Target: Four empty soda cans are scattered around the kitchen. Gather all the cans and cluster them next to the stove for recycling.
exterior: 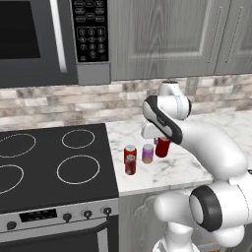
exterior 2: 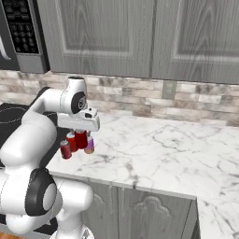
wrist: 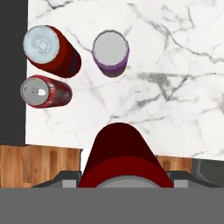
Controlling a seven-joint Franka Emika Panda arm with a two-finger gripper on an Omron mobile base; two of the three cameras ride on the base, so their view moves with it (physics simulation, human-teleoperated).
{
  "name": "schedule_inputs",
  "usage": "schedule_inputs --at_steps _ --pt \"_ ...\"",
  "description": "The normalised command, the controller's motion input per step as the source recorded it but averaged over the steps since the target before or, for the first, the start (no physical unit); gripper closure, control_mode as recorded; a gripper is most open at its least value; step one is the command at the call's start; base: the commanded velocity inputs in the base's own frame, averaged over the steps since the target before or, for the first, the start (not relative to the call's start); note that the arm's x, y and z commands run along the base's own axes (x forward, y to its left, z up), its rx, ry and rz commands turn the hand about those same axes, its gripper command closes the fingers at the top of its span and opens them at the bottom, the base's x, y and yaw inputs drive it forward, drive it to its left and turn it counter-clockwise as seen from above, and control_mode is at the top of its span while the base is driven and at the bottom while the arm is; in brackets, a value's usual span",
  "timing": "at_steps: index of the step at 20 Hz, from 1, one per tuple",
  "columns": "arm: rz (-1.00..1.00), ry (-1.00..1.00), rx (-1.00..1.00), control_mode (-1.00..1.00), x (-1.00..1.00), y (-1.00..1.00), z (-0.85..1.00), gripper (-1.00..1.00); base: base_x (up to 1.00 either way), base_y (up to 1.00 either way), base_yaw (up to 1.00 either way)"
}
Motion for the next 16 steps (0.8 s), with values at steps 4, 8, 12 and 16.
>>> schedule_inputs --at_steps 4,8,12,16 --pt "0.00 0.00 0.00 -1.00 0.03 -0.02 -0.38 1.00 0.00 0.00 0.00" --pt "0.00 0.00 0.00 -1.00 0.00 0.02 -0.35 1.00 0.00 0.00 0.00" --pt "0.00 0.00 0.00 -1.00 0.00 0.02 -0.28 1.00 0.00 0.00 0.00" --pt "0.00 0.00 0.00 -1.00 0.01 0.11 -0.28 1.00 0.00 0.00 0.00"
